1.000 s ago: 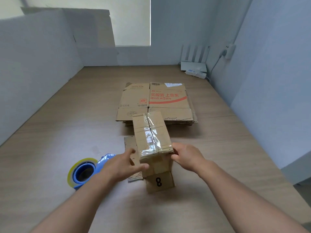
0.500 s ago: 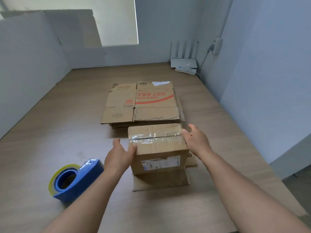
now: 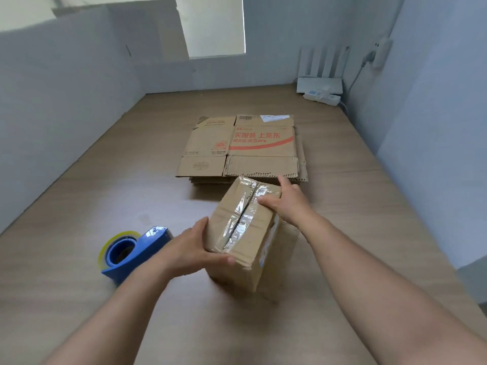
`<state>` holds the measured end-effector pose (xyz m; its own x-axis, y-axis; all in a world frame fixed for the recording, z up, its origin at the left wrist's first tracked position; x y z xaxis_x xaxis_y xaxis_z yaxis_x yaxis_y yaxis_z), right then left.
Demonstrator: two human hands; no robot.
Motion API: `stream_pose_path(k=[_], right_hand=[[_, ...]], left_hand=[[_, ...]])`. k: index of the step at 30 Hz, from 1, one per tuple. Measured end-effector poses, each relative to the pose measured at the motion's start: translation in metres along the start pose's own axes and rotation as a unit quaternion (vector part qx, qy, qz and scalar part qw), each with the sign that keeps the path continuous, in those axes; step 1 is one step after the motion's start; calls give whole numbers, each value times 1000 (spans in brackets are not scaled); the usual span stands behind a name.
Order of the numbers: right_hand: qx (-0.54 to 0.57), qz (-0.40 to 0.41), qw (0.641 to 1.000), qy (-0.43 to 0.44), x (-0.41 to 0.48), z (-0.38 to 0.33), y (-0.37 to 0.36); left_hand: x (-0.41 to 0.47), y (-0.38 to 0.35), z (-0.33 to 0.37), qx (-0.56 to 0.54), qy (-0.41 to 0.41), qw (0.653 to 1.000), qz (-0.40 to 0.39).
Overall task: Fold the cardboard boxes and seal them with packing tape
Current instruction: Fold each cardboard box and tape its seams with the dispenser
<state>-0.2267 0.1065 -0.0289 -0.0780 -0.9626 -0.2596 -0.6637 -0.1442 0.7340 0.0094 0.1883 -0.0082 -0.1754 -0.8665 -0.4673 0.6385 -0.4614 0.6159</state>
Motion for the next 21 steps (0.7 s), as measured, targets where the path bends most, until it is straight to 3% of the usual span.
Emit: stream_pose_path(k=[2, 6, 11, 21], right_hand=[[-35, 16, 999, -29, 6, -12, -11], [-74, 12, 997, -12, 8, -40, -34], [-107, -24, 993, 43, -12, -59, -58], [8, -93, 987, 130, -51, -27, -56]], left_hand=[[-10, -8, -6, -12, 7, 1000, -4], [-20, -24, -9, 36, -3, 989, 144], [-12, -27, -10, 49, 2, 974, 222], [17, -3, -13, 54, -54, 975, 208]])
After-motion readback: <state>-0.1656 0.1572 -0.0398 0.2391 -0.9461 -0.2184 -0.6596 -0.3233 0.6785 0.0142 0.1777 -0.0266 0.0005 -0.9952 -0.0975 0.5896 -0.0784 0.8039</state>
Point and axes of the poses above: each hand's wrist, its own x-axis towards the middle knuckle, its own y-axis out of the back of the hand, z = x × y, the point moved 3 cm from there along x, towards the middle knuckle, and after that the axes turned 7 degrees about -x, right-handed, at the moved point
